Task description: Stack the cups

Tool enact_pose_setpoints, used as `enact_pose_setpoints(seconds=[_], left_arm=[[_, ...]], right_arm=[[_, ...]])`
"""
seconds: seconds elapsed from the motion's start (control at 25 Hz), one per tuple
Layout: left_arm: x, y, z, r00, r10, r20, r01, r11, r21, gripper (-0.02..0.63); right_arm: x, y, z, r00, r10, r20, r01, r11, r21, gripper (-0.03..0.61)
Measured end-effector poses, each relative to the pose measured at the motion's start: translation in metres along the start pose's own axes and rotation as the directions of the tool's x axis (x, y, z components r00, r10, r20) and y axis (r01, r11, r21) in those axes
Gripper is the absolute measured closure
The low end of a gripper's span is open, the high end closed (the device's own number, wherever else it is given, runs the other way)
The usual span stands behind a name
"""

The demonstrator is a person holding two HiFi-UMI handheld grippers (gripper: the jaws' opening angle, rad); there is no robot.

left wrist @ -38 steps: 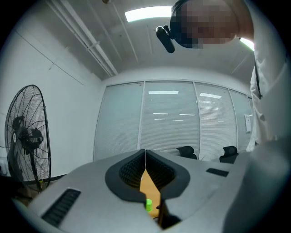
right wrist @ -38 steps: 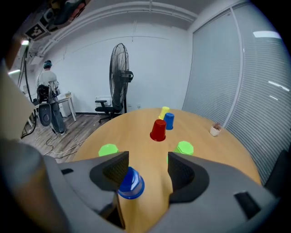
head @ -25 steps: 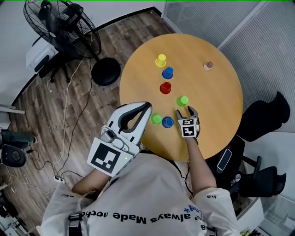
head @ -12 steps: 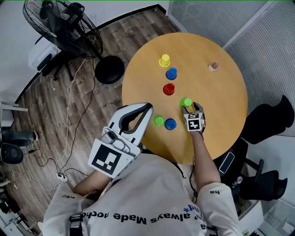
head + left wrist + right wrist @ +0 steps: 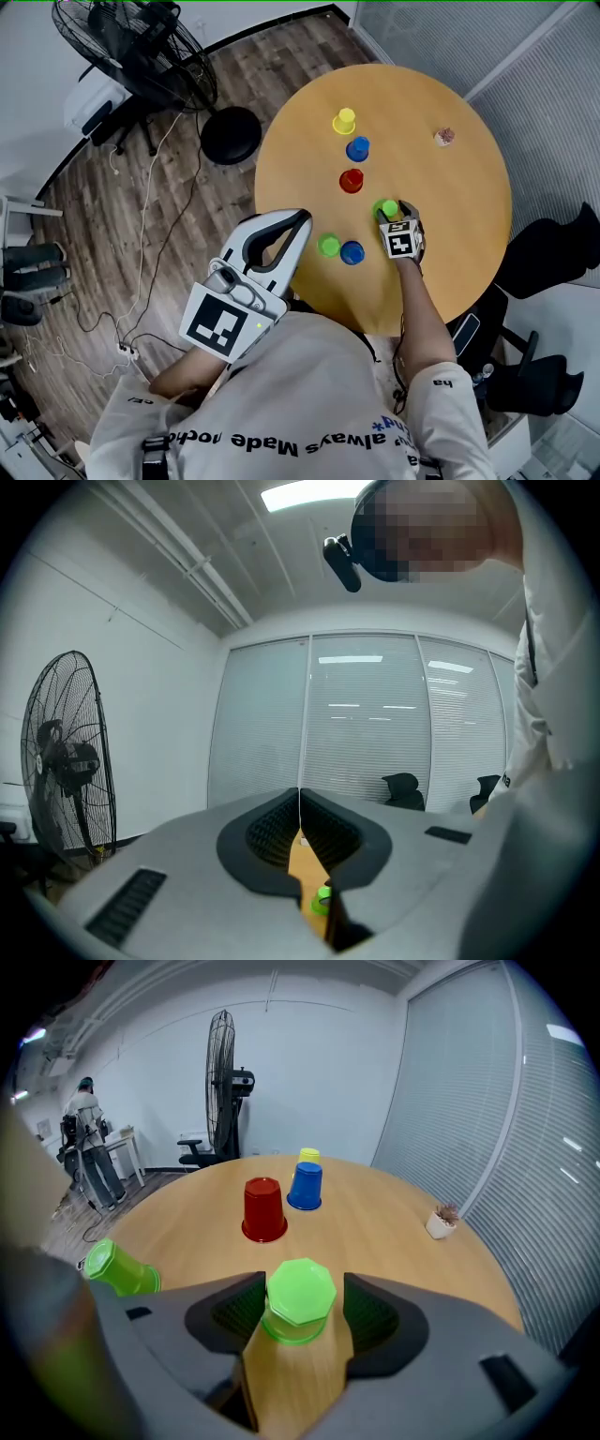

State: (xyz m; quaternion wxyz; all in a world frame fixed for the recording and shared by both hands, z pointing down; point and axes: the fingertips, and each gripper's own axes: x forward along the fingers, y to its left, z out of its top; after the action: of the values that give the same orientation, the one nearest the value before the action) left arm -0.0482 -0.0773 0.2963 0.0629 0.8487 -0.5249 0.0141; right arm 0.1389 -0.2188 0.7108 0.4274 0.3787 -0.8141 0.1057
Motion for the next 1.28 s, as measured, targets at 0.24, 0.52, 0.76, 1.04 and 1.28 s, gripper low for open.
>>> enact_pose_setpoints(seconds=[0.24, 0.52, 0.76, 1.04, 1.28], left_arm=[[-0.003, 0.005, 0.0, 1.0, 0.015, -0.002, -0.015, 1.0, -0.001, 0.589], [-0.007, -0.003, 0.001, 1.0, 0.003, 0.003, -0.003, 1.0, 0.003, 0.589], [-0.01, -0.015, 0.003, 1.0, -0.028, 0.015, 0.028, 1.0, 0.001, 0.589], [-0.017, -0.037, 0.005, 0.997, -0.069, 0.027, 0.068, 0.998, 0.01, 0.589], [-0.025, -0.054, 0.008, 0.994, -0.105, 0.043, 0.104, 0.994, 0.02, 0.589]], right_arm=[[0.002, 0.004, 0.006, 1.0, 0.011, -0.005, -0.011, 1.0, -0.024, 0.325], [-0.013, 0.004, 0.003, 1.0, 0.001, 0.008, -0.001, 1.0, -0.012, 0.33], [-0.028, 0.008, -0.008, 1.0, -0.009, 0.025, 0.01, 1.0, -0.015, 0.33], [-0.054, 0.016, -0.037, 1.0, -0.023, -0.003, 0.023, 1.0, 0.015, 0.331], [-0.071, 0.027, -0.056, 1.0, -0.023, 0.015, 0.023, 1.0, 0.019, 0.33]])
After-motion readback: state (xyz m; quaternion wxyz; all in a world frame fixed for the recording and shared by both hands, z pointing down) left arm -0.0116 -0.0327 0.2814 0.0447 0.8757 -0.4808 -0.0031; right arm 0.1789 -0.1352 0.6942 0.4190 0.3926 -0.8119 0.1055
